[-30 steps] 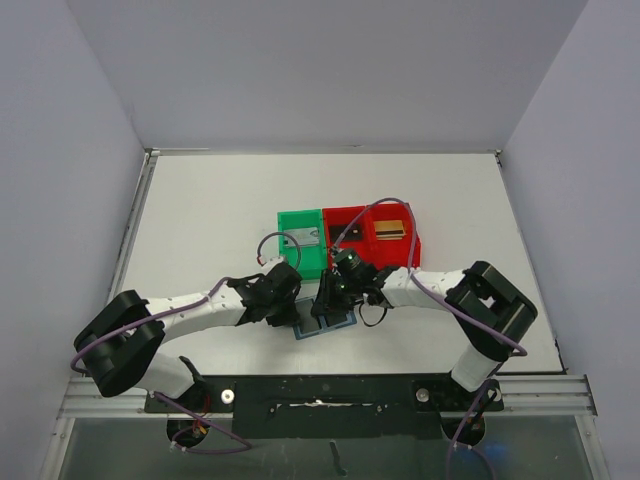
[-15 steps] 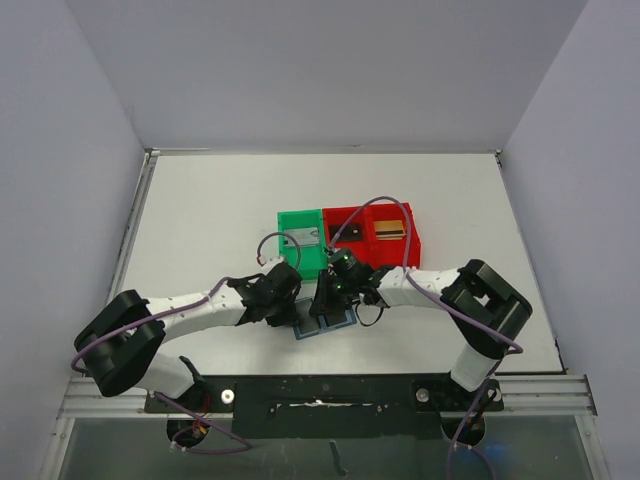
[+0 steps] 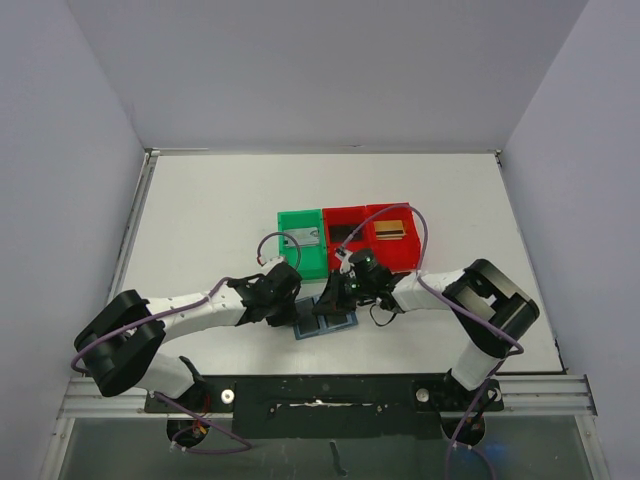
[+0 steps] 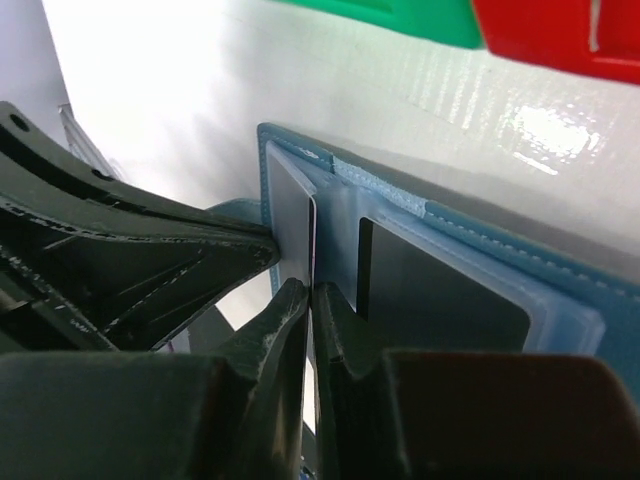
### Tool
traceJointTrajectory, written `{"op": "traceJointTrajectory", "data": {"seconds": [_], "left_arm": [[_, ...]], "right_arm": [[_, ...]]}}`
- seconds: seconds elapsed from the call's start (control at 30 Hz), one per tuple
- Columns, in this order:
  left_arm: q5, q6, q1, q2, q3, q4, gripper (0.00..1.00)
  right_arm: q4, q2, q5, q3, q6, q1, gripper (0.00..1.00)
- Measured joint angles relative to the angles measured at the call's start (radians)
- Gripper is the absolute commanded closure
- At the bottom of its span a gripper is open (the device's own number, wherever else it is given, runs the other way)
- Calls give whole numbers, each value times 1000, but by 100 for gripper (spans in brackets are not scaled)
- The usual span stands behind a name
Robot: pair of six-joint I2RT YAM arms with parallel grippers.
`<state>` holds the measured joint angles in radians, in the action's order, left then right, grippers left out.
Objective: Take the credit cards out of the card holder
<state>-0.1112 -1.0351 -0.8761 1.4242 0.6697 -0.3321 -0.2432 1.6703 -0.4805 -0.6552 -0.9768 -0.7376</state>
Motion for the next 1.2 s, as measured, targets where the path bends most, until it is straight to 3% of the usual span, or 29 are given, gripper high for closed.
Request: {"op": "traceJointTrajectory", "data": {"seconds": [0.23, 0.43, 0.67, 1.2], "left_arm": [[1, 0, 0, 2, 0, 1, 96], [2, 0, 0, 0, -3, 8, 97], [2, 0, 0, 0, -4, 9, 97], [4, 0, 0, 2, -9, 26, 98]], "right_arm": [[-48, 0, -45, 20, -4, 12, 84], [-61, 0, -58, 25, -20, 13, 86], [-78, 0, -64, 41, -35, 21, 97], [-134, 0, -125, 78, -61, 44, 83]]}}
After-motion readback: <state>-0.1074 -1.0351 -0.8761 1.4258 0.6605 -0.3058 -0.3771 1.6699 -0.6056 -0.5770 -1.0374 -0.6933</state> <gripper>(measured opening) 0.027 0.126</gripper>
